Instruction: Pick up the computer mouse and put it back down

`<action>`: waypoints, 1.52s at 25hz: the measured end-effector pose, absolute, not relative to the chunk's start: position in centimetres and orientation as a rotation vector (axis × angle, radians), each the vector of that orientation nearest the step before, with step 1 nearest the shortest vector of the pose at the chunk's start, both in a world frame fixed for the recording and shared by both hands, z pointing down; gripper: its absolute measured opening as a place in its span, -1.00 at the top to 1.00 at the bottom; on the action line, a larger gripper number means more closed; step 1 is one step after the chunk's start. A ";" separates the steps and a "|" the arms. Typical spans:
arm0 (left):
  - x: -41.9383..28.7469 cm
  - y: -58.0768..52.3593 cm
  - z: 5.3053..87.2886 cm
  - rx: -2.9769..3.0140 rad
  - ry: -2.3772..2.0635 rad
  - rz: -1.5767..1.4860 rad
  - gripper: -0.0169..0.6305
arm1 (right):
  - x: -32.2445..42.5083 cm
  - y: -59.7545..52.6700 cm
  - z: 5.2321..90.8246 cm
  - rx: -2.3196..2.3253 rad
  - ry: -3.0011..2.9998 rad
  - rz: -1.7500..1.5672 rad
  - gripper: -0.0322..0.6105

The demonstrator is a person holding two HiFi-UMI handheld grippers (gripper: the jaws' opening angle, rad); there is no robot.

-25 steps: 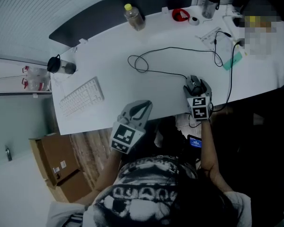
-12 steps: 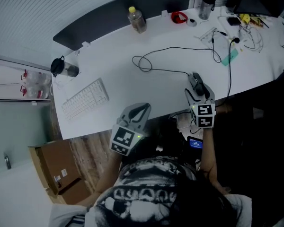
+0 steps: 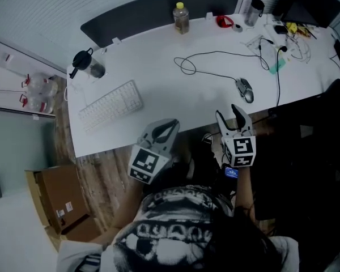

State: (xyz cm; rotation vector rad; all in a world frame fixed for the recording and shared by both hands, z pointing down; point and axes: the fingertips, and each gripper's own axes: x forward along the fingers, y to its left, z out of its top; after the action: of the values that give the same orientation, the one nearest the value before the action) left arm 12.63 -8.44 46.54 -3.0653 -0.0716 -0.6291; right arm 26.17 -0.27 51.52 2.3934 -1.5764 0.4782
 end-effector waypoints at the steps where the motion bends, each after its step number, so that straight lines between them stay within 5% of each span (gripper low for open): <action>1: 11.6 -8.5 46.3 -3.070 -0.067 -0.617 0.92 | 24.6 -0.5 51.0 2.393 -1.593 0.472 0.18; 15: -1.2 -8.3 47.7 -3.118 -0.121 -0.603 0.92 | 7.2 -1.9 49.4 2.320 -1.718 0.440 0.37; 28: -4.0 -5.1 47.7 -3.141 -0.169 -0.554 0.92 | 1.6 -0.6 47.5 2.258 -1.785 0.348 0.88; 38: -4.6 -3.6 47.3 -3.125 -0.191 -0.547 0.92 | 0.1 0.3 47.7 2.185 -1.805 0.320 0.90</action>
State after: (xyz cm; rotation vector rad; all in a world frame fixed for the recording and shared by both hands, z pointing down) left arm -4.60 -3.62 47.29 -3.1250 -0.1906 -0.5473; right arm 0.12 0.26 47.71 2.1853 -1.8046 0.3198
